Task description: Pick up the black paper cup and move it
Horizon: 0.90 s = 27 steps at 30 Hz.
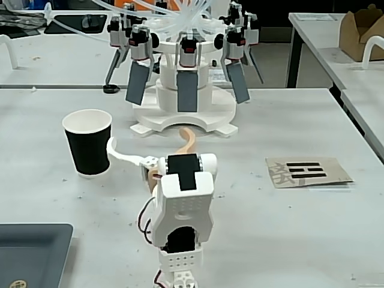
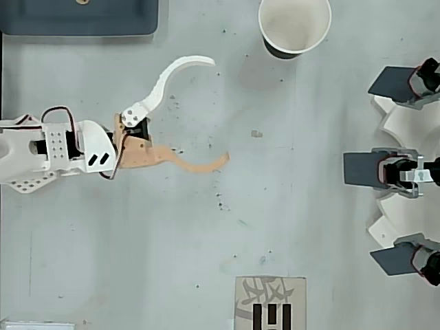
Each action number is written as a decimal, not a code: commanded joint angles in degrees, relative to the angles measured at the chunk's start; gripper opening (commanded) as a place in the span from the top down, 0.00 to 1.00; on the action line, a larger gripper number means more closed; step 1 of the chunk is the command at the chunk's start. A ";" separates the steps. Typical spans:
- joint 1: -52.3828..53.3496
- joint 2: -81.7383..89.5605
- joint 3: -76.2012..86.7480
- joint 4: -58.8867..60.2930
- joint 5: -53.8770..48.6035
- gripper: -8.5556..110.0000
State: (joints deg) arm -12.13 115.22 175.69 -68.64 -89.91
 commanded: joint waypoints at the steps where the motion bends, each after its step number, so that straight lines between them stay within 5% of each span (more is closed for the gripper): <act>1: -1.49 -2.99 -5.19 -1.05 0.00 0.53; 27: -10.02 -34.37 -40.69 -0.53 -1.93 0.49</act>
State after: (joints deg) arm -21.18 81.21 140.10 -68.64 -91.41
